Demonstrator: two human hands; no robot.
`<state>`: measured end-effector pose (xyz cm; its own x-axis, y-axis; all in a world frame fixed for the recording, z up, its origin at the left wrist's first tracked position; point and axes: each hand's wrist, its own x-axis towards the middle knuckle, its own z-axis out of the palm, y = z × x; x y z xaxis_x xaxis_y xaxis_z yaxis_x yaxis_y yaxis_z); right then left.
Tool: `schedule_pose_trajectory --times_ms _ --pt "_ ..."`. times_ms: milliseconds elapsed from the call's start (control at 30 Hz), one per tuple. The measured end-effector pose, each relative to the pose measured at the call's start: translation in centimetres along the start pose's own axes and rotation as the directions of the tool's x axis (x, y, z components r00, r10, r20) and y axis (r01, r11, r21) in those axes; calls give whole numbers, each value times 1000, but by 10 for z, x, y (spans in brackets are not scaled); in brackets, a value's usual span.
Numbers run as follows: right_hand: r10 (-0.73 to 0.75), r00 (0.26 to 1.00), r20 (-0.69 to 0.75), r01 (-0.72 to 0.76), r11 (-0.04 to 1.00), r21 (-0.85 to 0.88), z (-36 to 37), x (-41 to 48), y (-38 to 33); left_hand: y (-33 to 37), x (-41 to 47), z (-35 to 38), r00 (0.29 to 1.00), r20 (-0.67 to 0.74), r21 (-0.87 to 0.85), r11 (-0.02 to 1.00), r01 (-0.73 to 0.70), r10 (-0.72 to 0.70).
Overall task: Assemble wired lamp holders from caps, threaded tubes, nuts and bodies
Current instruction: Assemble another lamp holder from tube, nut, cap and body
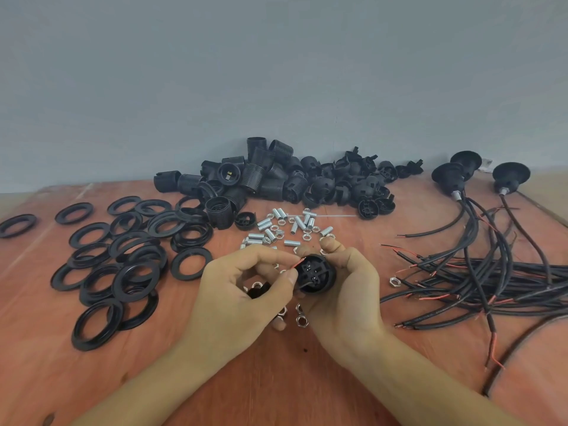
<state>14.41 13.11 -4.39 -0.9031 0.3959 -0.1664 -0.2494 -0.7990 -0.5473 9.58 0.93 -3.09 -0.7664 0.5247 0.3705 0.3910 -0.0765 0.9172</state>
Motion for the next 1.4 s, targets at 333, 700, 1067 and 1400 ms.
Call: schedule_pose_trajectory --times_ms 333,700,1067,1400 --pt "-188 982 9 188 979 -85 1 0 1 -7 3 -6 992 -26 207 971 -117 125" --pt "-337 938 87 344 861 -376 -1 5 1 -9 6 -9 988 -17 333 933 -139 153" --pt "-385 837 390 544 503 -671 -3 0 -1 -9 7 -11 992 27 413 903 -123 123" --pt "-315 847 427 528 418 -739 -2 1 -6 -16 7 -10 999 30 363 931 -46 37"
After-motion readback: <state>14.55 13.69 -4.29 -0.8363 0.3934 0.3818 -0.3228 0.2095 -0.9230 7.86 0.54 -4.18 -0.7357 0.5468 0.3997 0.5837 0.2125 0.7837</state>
